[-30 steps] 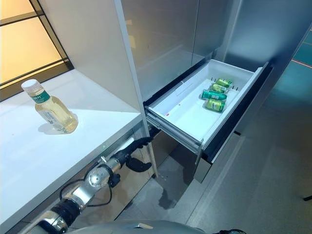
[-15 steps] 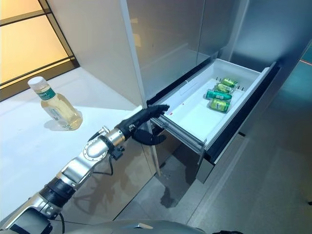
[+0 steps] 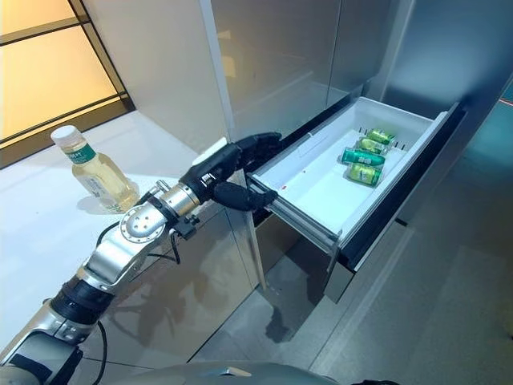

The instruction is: Put drinks into fridge and close the fridge

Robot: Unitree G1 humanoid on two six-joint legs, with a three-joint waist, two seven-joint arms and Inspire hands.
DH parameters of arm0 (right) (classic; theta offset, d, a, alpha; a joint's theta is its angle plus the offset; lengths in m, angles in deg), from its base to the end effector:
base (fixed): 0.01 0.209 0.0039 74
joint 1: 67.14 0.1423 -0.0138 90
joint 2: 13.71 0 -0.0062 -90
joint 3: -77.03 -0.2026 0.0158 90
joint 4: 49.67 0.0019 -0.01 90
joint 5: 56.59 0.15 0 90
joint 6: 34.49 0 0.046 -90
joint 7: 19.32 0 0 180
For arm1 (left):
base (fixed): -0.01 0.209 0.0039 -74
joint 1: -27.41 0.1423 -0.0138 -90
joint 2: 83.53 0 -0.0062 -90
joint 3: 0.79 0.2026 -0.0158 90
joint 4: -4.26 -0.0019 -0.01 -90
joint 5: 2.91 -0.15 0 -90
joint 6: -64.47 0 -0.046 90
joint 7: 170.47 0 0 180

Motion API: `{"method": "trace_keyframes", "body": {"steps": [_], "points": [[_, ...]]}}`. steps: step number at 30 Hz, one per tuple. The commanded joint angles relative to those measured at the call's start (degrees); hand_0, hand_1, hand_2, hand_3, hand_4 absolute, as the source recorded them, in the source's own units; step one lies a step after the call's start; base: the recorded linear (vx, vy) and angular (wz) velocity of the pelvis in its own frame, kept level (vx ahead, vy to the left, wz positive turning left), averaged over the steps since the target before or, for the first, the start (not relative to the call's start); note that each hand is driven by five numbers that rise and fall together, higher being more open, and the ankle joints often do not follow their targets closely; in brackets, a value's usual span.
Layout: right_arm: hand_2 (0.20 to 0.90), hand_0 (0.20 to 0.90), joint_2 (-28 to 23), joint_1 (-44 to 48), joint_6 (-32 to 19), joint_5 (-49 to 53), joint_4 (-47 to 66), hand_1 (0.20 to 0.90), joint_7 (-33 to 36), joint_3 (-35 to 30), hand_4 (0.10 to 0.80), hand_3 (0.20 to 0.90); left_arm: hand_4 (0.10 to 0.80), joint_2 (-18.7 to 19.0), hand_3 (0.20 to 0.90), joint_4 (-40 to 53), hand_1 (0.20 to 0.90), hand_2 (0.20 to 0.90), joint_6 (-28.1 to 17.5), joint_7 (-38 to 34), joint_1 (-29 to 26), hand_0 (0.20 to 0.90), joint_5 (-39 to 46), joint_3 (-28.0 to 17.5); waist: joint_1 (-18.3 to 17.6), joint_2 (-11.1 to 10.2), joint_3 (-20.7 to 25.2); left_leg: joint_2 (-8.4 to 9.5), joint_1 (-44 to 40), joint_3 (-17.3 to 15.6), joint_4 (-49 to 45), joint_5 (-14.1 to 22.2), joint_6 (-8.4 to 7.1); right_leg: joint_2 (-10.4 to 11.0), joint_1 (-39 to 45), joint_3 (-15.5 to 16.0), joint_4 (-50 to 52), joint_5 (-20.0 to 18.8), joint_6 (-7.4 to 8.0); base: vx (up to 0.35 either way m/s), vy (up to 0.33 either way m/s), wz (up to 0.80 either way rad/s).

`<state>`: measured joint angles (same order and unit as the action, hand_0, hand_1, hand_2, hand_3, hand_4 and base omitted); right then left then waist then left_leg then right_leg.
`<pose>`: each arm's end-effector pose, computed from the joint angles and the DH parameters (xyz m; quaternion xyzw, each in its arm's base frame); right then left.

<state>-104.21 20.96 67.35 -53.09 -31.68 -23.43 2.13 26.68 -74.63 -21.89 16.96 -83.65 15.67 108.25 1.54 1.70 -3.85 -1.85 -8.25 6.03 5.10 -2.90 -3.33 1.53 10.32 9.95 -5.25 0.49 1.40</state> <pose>0.0463 -0.2458 -0.1466 -0.1396 0.6881 0.0111 0.7120 0.2623 0.1722 0.1373 0.1817 -0.1449 -0.2681 0.9349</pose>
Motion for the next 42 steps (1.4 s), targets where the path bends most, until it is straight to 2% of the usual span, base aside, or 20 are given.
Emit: {"method": "trace_keyframes", "body": {"steps": [1,3,6,9,10,15,23,29,30,37,42], "points": [[0.9,0.9,3.4,2.2,-1.1,3.5,-2.5,0.9,-0.9,0.9,0.8,0.9,0.8,1.5,0.9,6.6,0.9,0.9,-8.9,-4.9,-10.0,0.9,-4.9,-7.0,1.7,-1.5,1.2,5.58,2.3,-1.1,-0.1,3.1,4.87,-0.3,-3.3,-1.2,2.3,-0.6,1.64,-0.081,-0.021,0.01],[0.9,0.9,3.4,1.9,-1.0,3.7,-1.8,0.9,-0.8,0.1,0.8,0.9,0.8,2.6,0.9,7.4,0.9,0.9,-12.1,-4.9,-6.7,0.9,-5.2,-8.9,2.1,-1.4,0.7,5.56,2.2,-0.5,-0.1,3.1,4.73,-0.2,-3.1,-0.8,2.2,-0.5,1.63,-0.058,-0.01,0.04],[0.9,0.9,3.3,-0.6,-0.3,5.7,1.3,0.9,0.3,-2.3,0.8,0.9,0.8,3.5,0.9,9.1,0.9,0.9,-26.3,1.9,7.6,0.9,-1.9,-19.6,4.4,-1.5,-0.6,5.91,2.2,1.2,-0.1,2.6,4.73,0.4,-2.4,0.8,2.1,-0.7,1.46,-0.03,0.003,0.06],[0.9,0.9,3.3,-1.8,-0.8,6.8,1.7,0.9,0.4,-3.8,0.8,0.9,0.8,2.7,0.9,10.7,0.9,0.9,-31.7,6.3,14.8,0.9,1.8,-25.2,6.1,-1.6,-0.9,6.1,2.0,2.3,-0.1,3.0,4.56,0.4,-1.7,1.6,2.0,-0.4,1.44,0.016,-0.013,0.18],[0.9,0.9,3.2,-2.0,-1.0,7.0,1.5,0.9,0.2,-4.2,0.8,0.9,0.8,2.6,0.9,11.0,0.9,0.9,-32.2,7.3,16.1,0.9,3.1,-26.4,6.4,-1.6,-0.9,6.14,2.0,2.5,-0.1,3.0,4.52,0.5,-1.6,1.9,1.9,-0.3,1.44,0.002,-0.012,0.21],[0.9,0.9,2.8,-2.1,-1.3,7.8,0.7,0.9,-0.6,-4.9,0.8,0.9,0.8,2.5,0.9,11.8,0.9,0.9,-34.6,7.6,18.1,0.9,7.2,-30.2,7.4,-1.8,-0.5,6.22,2.0,3.1,-0.1,3.0,4.3,0.6,-1.4,2.6,1.8,-0.3,1.4,0.012,-0.009,0.29],[0.9,0.9,2.6,-2.2,-1.4,7.3,0.3,0.9,-1.6,-5.5,0.8,0.9,0.8,1.7,0.9,13.0,0.9,0.9,-36.3,6.9,18.1,0.9,11.1,-33.2,7.4,-2.0,0.1,6.29,2.0,3.4,-0.1,3.2,4.21,0.5,-1.5,2.6,1.8,-0.1,1.31,0.005,-0.005,0.06],[0.9,0.9,2.4,-2.7,-0.2,6.9,1.7,0.9,-2.0,-5.9,0.8,0.9,0.8,1.5,0.9,10.8,0.9,0.9,-32.9,-4.0,18.7,0.9,4.9,-34.7,7.1,-2.1,0.3,6.34,1.9,3.4,-0.1,3.2,4.25,0.4,-1.5,2.4,1.8,-0.1,1.22,0.0,0.0,0.0],[0.9,0.9,2.3,-2.7,0.0,6.8,1.9,0.9,-2.2,-6.1,0.8,0.9,0.8,1.6,0.9,9.5,0.9,0.9,-33.4,-6.1,19.1,0.9,2.4,-35.0,7.1,-2.1,0.3,6.34,1.9,3.4,-0.1,3.2,4.28,0.4,-1.5,2.4,1.9,0.0,1.22,0.0,0.0,0.0],[0.9,0.9,2.3,-2.5,0.7,6.9,2.2,0.9,-2.4,-6.7,0.8,0.9,0.8,0.0,0.9,6.8,0.9,0.9,-34.4,-11.9,20.8,0.9,-1.2,-36.2,7.1,-2.2,0.5,6.29,1.7,3.4,-0.1,3.4,4.29,0.3,-1.5,2.0,1.8,0.1,1.02,0.0,0.0,0.0],[0.9,0.9,2.2,-2.5,1.5,6.5,2.6,0.9,-2.7,-6.8,0.8,0.9,0.8,-0.9,0.9,5.3,0.9,0.9,-30.1,-13.5,21.0,0.9,-3.0,-35.9,6.7,-2.2,0.6,6.18,1.5,3.1,-0.1,3.4,4.35,0.2,-1.4,1.6,1.8,0.1,0.94,0.0,0.0,0.0]]}}
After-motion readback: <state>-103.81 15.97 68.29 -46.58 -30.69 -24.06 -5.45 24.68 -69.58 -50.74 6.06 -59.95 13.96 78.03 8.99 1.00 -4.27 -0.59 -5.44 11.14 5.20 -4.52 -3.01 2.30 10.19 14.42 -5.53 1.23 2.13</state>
